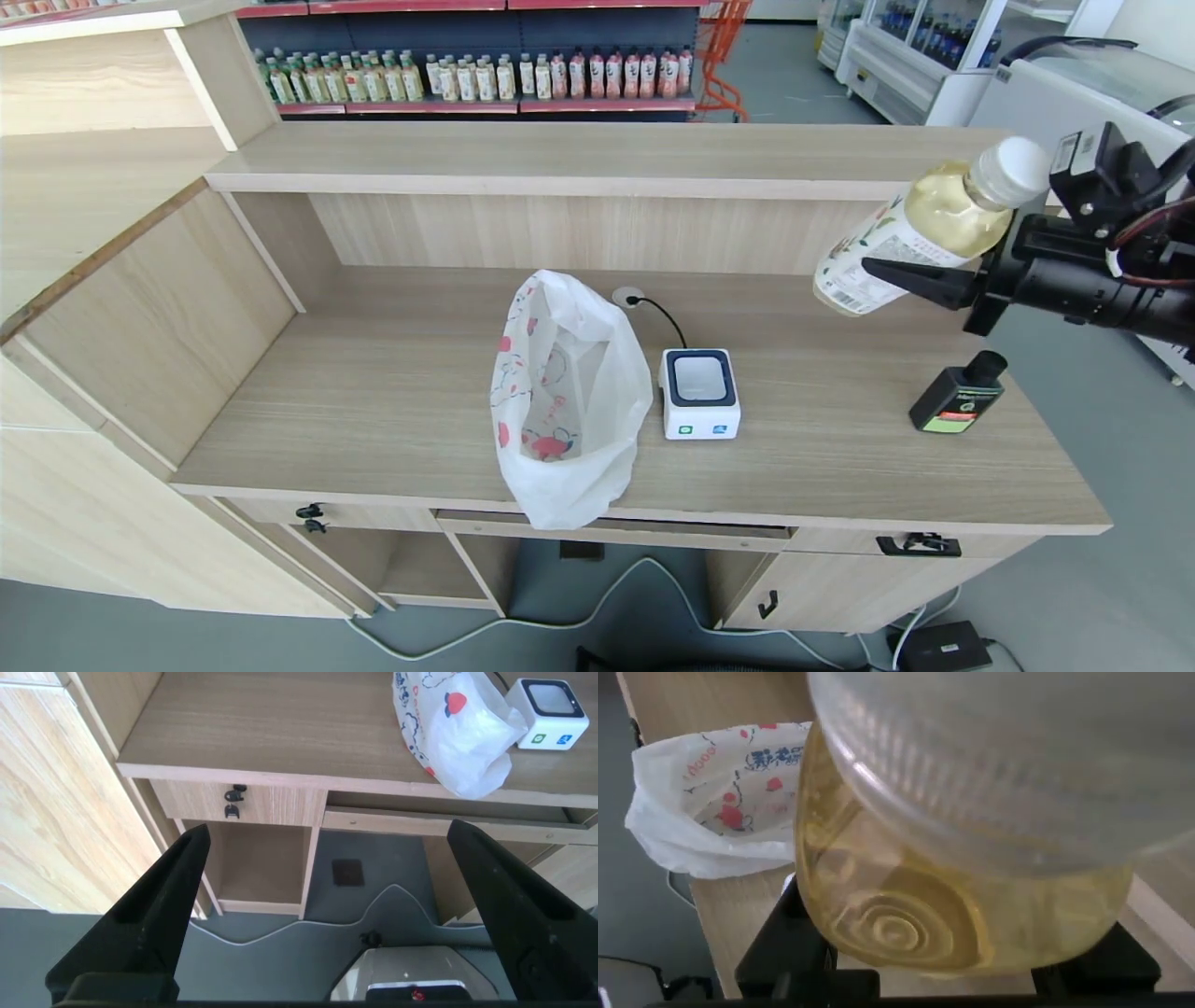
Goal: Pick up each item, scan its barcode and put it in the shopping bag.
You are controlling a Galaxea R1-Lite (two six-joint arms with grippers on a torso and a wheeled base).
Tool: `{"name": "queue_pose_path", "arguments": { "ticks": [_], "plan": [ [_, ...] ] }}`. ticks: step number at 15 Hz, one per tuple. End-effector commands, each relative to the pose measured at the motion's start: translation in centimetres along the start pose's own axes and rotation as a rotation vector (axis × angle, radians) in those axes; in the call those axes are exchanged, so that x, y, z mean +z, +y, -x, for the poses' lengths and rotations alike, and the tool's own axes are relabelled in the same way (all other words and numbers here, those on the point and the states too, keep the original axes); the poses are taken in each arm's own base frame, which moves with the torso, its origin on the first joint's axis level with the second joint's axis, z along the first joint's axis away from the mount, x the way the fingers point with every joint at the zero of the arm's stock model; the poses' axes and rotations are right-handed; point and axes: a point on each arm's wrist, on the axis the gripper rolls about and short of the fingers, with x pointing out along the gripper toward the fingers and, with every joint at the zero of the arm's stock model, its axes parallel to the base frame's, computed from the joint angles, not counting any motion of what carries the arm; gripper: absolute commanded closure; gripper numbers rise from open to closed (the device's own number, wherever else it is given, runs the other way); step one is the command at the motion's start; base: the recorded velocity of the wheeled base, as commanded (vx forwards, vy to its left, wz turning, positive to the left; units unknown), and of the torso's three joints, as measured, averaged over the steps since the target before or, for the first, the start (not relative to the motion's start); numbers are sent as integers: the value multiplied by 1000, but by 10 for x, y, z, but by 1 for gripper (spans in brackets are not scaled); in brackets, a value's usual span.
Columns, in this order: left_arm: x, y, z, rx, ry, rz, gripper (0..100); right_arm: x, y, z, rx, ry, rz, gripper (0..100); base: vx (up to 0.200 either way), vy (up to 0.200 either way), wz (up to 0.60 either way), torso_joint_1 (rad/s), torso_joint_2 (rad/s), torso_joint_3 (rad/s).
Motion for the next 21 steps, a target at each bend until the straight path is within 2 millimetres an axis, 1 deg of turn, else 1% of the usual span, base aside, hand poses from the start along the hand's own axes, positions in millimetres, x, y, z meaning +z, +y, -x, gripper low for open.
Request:
{"name": "queue_pose_path", "arguments": {
  "ticks": [1, 3, 4, 6, 7, 9, 10, 11, 12, 13, 15, 17, 18, 21],
  "plan": [
    [0, 0, 0, 0, -1, 0, 0, -22, 0, -24, 40, -1, 76, 100, 0, 0, 0, 0, 0, 0],
    [0, 0, 0, 0, -1, 0, 0, -34, 1, -30, 57, 3, 212, 100, 0, 0, 0, 0, 0, 0],
    [0, 0, 0, 0, -1, 0, 0, -42, 3, -34, 67, 6, 318, 100, 0, 0, 0, 0, 0, 0],
    [0, 0, 0, 0, -1, 0, 0, -56, 9, -37, 90, 21, 466, 100, 0, 0, 0, 0, 0, 0],
    [0, 0, 0, 0, -1, 0, 0, -61, 10, -39, 98, 22, 505, 100, 0, 0, 0, 0, 0, 0],
    [0, 0, 0, 0, -1, 0, 0, -68, 15, -50, 116, -2, 583, 100, 0, 0, 0, 0, 0, 0],
    [0, 0, 0, 0, -1, 0, 0, -67, 13, -52, 99, -28, 615, 100, 0, 0, 0, 0, 0, 0],
    [0, 0, 0, 0, -1, 0, 0, -70, 16, -53, 108, -80, 639, 100, 0, 0, 0, 0, 0, 0],
    [0, 0, 0, 0, -1, 0, 0, -72, 22, -53, 129, -133, 660, 100, 0, 0, 0, 0, 0, 0],
    [0, 0, 0, 0, -1, 0, 0, -78, 35, -53, 154, -174, 689, 100, 0, 0, 0, 0, 0, 0],
    [0, 0, 0, 0, -1, 0, 0, -90, 50, -50, 186, -184, 706, 100, 0, 0, 0, 0, 0, 0],
    [0, 0, 0, 0, -1, 0, 0, -99, 52, -53, 192, -181, 725, 100, 0, 0, 0, 0, 0, 0],
    [0, 0, 0, 0, -1, 0, 0, -106, 54, -54, 195, -177, 772, 100, 0, 0, 0, 0, 0, 0],
    [0, 0, 0, 0, -1, 0, 0, -119, 57, -57, 201, -173, 821, 100, 0, 0, 0, 0, 0, 0]
  ]
}}
